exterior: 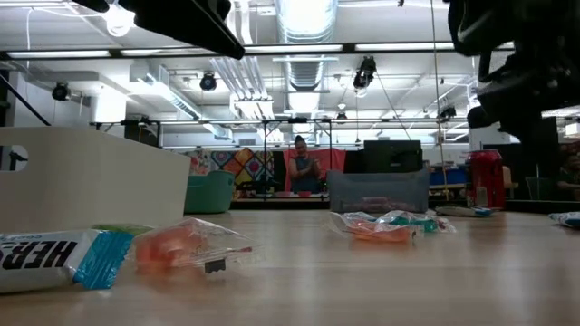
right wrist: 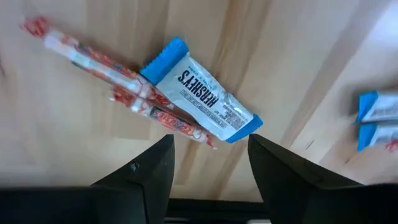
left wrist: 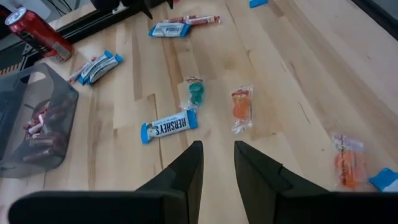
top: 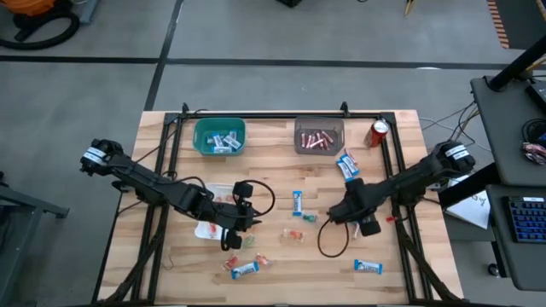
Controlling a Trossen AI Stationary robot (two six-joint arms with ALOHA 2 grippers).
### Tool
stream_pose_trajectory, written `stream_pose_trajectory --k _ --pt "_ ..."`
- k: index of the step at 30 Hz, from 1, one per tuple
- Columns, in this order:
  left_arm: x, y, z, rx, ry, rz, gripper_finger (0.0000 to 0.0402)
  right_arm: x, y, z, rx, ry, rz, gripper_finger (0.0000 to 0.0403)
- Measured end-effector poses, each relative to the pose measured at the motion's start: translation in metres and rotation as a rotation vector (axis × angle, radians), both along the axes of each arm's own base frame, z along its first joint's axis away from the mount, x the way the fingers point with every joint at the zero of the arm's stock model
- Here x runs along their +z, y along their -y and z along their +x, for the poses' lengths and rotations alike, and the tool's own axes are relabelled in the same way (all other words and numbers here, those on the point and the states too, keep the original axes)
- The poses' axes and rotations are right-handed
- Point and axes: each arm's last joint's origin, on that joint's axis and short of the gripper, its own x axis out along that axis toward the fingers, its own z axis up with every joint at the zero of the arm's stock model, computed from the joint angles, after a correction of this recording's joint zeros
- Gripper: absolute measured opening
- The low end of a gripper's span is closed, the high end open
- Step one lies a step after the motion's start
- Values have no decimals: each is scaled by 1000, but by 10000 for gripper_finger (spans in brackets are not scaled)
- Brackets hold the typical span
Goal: Sort candy
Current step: Put the white chocolate bar into the green bin
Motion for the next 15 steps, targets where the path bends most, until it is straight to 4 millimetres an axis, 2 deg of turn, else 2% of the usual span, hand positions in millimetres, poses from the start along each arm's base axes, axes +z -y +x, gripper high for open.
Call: stream_pose_trajectory --k 8,15 --pt "0 0 0 2 7 3 74 -30 -2 10 131 -130 -53 196" --pt "0 0 1 3 9 3 74 -58 -4 16 165 -231 -73 196"
